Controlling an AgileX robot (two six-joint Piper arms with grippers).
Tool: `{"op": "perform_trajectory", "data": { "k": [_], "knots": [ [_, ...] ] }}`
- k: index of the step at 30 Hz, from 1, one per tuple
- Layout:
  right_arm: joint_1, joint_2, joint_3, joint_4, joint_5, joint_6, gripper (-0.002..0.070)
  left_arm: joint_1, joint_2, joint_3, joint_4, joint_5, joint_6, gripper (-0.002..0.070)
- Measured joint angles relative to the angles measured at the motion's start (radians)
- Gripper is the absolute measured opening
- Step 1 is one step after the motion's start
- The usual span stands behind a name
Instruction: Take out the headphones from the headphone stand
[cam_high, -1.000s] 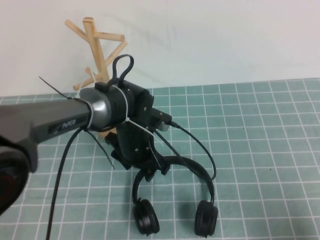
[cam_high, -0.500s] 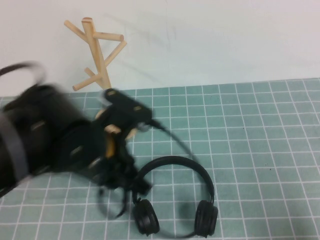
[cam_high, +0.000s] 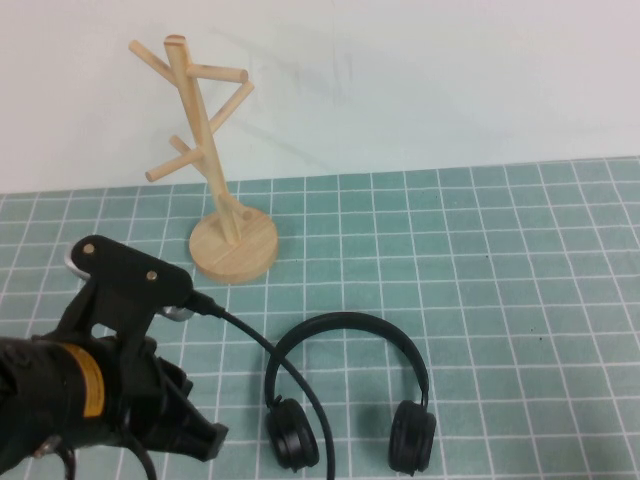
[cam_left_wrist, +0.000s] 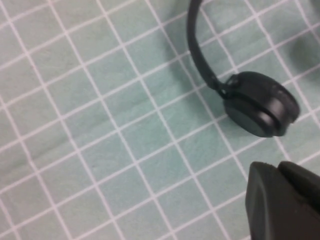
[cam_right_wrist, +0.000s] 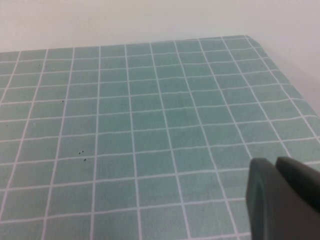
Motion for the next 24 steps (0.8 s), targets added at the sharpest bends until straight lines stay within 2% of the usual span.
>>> {"op": "perform_trajectory", "data": {
  "k": [6, 10, 12, 15, 19, 24],
  "knots": [
    [0.000, 0.000, 0.000, 0.000, 0.000, 0.000, -0.0009, 0.000, -0.001, 0.009, 0.032, -0.016, 0.010, 0.0000],
    [0.000, 0.000, 0.000, 0.000, 0.000, 0.000, -0.0009, 0.005, -0.059, 0.088, 0.017, -0.162, 0.070, 0.0000],
    [0.000, 0.000, 0.000, 0.000, 0.000, 0.000, -0.0009, 0.033, -0.114, 0.154, -0.017, -0.248, 0.094, 0.0000],
    [0.000, 0.000, 0.000, 0.000, 0.000, 0.000, -0.0009, 0.116, -0.228, 0.277, -0.052, -0.422, 0.123, 0.0000],
    [0.000, 0.000, 0.000, 0.000, 0.000, 0.000, -0.0009, 0.279, -0.421, 0.477, -0.083, -0.744, 0.208, 0.0000],
    [0.000, 0.000, 0.000, 0.000, 0.000, 0.000, -0.0009, 0.446, -0.701, 0.713, -0.277, -1.022, 0.393, 0.0000]
  ]
}}
